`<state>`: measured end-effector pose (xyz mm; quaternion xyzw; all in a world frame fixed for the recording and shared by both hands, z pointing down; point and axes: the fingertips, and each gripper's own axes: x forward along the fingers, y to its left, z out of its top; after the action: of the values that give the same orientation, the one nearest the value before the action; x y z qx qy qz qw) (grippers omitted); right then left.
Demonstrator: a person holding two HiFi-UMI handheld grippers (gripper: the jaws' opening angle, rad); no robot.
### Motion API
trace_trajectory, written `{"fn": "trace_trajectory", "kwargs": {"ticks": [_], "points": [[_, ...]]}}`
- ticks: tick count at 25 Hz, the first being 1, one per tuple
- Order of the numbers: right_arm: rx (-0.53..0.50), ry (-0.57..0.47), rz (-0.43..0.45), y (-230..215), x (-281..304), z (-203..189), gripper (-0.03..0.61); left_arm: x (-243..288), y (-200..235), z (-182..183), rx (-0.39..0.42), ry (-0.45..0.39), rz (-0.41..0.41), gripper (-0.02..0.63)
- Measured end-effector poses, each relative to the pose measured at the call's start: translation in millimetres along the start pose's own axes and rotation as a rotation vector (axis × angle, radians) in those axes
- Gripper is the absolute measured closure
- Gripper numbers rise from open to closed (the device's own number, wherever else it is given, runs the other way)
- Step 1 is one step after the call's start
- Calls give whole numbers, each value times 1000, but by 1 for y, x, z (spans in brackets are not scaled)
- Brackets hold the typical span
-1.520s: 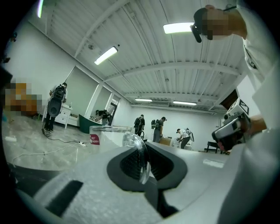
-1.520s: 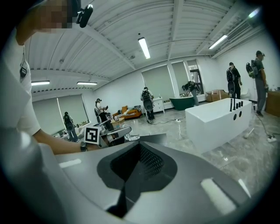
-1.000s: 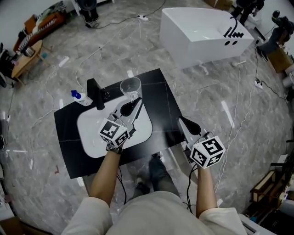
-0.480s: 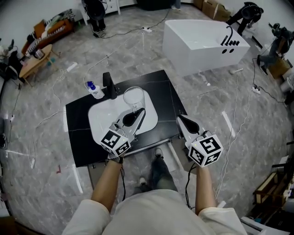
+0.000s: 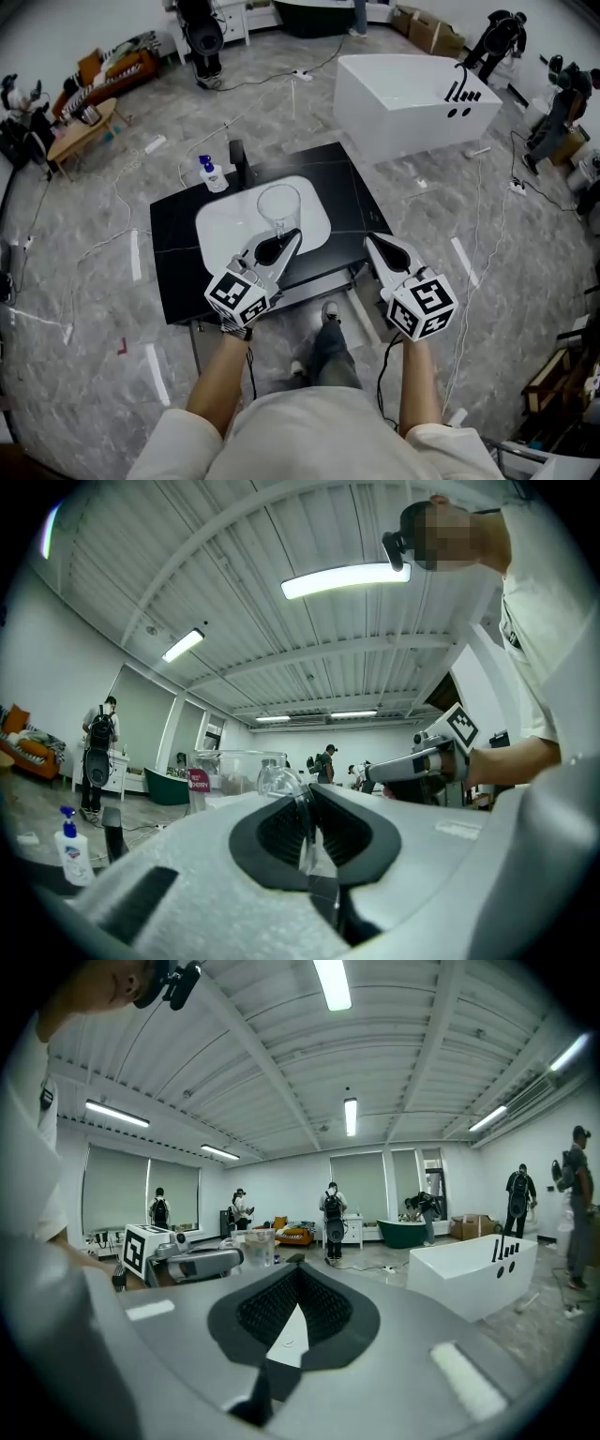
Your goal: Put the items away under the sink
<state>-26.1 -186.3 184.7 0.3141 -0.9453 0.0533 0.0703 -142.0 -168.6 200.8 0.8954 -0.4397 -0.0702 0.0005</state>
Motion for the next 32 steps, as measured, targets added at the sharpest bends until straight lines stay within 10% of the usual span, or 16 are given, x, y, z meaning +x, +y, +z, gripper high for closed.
{"fn": "trace_trajectory", "kwargs": {"ticks": [22,32], "points": [[3,2,-53,28,-83,-17,571,-27,-92,-1,17,10,-61,604],[7,23,-84,-3,-88,-129,571,-24,-114,-100,48,8,-76,604]]}}
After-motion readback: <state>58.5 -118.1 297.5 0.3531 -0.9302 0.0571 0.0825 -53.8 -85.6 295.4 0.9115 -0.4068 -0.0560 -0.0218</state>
